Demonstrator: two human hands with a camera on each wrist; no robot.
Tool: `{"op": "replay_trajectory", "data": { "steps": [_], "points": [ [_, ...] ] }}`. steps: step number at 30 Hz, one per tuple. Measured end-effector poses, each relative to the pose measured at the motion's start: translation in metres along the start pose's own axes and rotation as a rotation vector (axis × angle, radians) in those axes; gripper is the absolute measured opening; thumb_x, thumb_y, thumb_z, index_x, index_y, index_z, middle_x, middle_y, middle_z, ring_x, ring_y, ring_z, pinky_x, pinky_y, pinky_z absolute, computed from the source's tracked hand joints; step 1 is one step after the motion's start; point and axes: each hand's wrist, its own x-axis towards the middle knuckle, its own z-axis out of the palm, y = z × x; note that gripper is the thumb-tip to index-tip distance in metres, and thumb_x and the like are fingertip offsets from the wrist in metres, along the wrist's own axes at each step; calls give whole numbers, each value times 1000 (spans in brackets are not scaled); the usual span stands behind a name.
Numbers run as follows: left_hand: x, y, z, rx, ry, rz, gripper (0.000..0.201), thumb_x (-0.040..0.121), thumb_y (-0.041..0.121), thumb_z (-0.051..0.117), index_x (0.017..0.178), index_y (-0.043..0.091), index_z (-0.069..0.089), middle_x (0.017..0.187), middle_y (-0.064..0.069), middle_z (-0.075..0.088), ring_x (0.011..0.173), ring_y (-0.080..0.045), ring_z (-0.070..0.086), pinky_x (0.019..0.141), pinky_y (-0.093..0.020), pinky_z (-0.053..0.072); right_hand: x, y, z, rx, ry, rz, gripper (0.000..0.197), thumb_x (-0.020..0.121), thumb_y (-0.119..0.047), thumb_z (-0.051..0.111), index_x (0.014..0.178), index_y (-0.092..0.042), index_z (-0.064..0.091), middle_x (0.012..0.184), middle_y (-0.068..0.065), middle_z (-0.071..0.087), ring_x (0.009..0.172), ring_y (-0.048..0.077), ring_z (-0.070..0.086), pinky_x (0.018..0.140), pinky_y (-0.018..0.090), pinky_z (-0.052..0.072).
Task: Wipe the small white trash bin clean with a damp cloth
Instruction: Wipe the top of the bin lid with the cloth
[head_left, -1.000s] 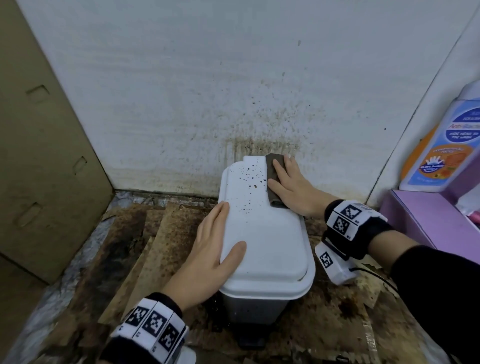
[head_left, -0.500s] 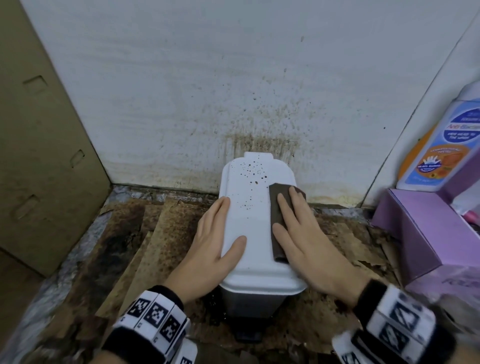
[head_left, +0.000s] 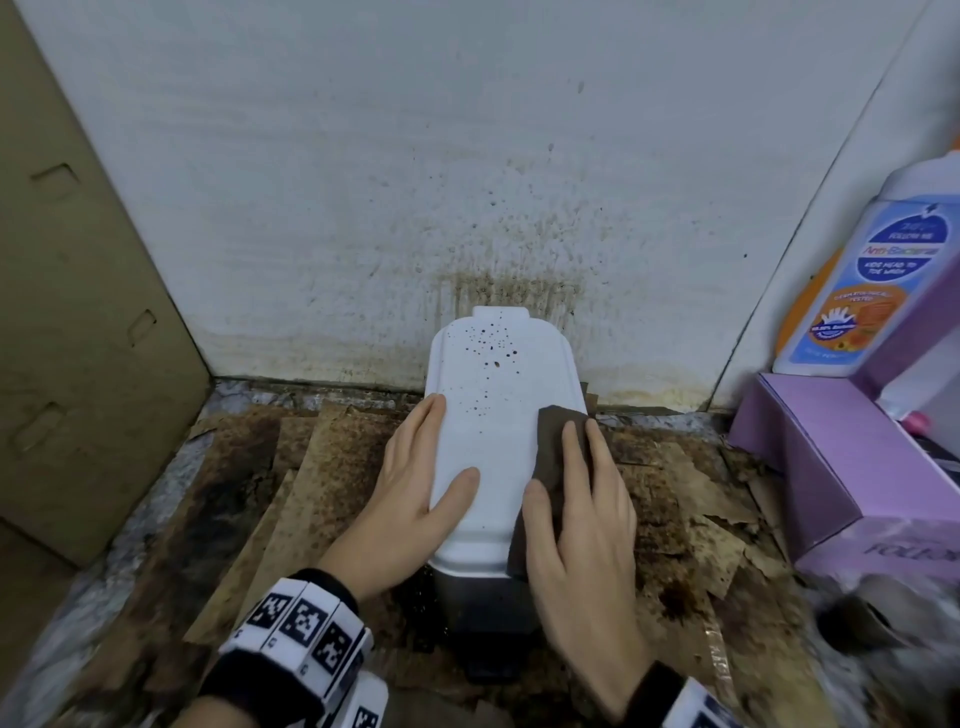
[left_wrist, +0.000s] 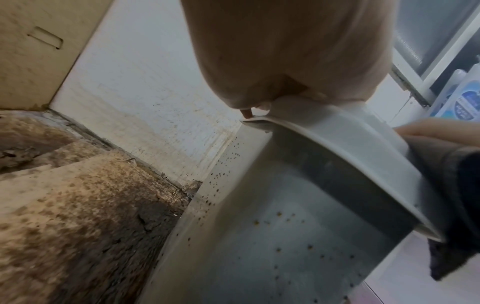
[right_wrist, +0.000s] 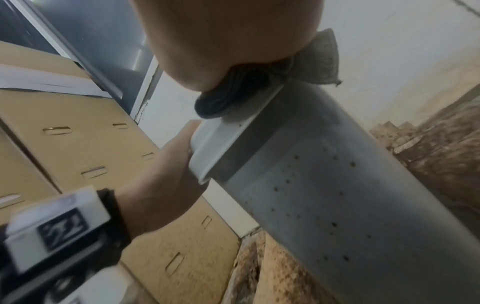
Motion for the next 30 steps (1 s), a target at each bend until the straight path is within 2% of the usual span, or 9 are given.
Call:
{"op": "replay_trajectory", "data": {
  "steps": [3, 6, 9, 13, 18, 21, 23, 26, 30],
  "points": [
    [0, 0, 0, 1, -6, -2, 80, 100, 62, 37, 162, 32, -4, 162, 32, -13, 149, 10, -13, 121, -27, 4, 25, 4, -3, 10, -12, 60, 64, 108, -48, 30, 166, -26, 13, 172, -14, 10, 155, 1, 12, 121, 20, 6],
    [0, 0, 0, -6, -12, -8, 77, 102, 56, 39, 161, 32, -4, 162, 32, -12, 149, 10, -14, 121, -27, 4, 47, 2, -8, 36, -58, 139, 68, 108, -50, 32, 166, -26, 9, 175, -8, 8, 159, 12, 16, 124, 34, 18],
    [0, 0, 0, -7, -12, -9, 77, 102, 56, 39, 161, 33, -4, 161, 32, -12, 149, 10, -14, 120, -26, 4, 46, -5, -6, 12, -61, 178, 67, 108, -51, 31, 167, -28, 7, 175, -9, 5, 159, 11, 14, 125, 37, 19],
    [0, 2, 1, -4, -8, -7, 85, 96, 67, 35, 161, 31, -5, 161, 33, -12, 148, 10, -14, 119, -24, 3, 23, -11, 3, 4, 77, 188, 67, 109, -44, 35, 167, -22, 9, 175, -6, 6, 159, 9, 11, 124, 25, 11],
    [0, -3, 2, 1, 5, 5, 89, 92, 70, 33, 162, 30, -4, 162, 30, -12, 149, 9, -15, 121, -27, 3, -4, -33, 28, 58, 251, 218, 66, 109, -39, 35, 166, -16, 10, 175, -3, -4, 160, 8, -3, 123, 24, -4],
    [0, -4, 2, -7, 7, 7, 88, 92, 69, 34, 162, 30, -3, 162, 31, -12, 149, 9, -14, 121, -28, 4, -8, -42, 35, 121, 264, 259, 70, 109, -37, 37, 166, -16, 4, 174, -4, -13, 158, 5, -15, 121, 25, -9],
    [1, -3, 2, -8, -2, 8, 88, 93, 69, 34, 162, 31, -4, 162, 31, -13, 149, 9, -14, 121, -28, 4, -3, -43, 34, 130, 270, 268, 70, 108, -36, 37, 166, -13, 4, 175, -1, -11, 158, 6, -13, 120, 25, -10],
    [0, -3, 1, -9, -16, 1, 86, 94, 69, 34, 162, 31, -5, 162, 31, -13, 149, 9, -14, 121, -29, 4, 7, -39, 25, 129, 265, 288, 72, 107, -35, 40, 165, -11, 6, 175, 3, -2, 159, 10, -5, 121, 26, -6],
    [0, -2, 1, -11, -14, -3, 87, 92, 70, 32, 162, 31, -3, 162, 31, -12, 149, 9, -14, 122, -29, 4, 27, -27, 3, 252, 207, 338, 70, 108, -34, 41, 165, -13, 5, 174, 3, 12, 159, 15, 6, 128, 36, 11]
  ]
}}
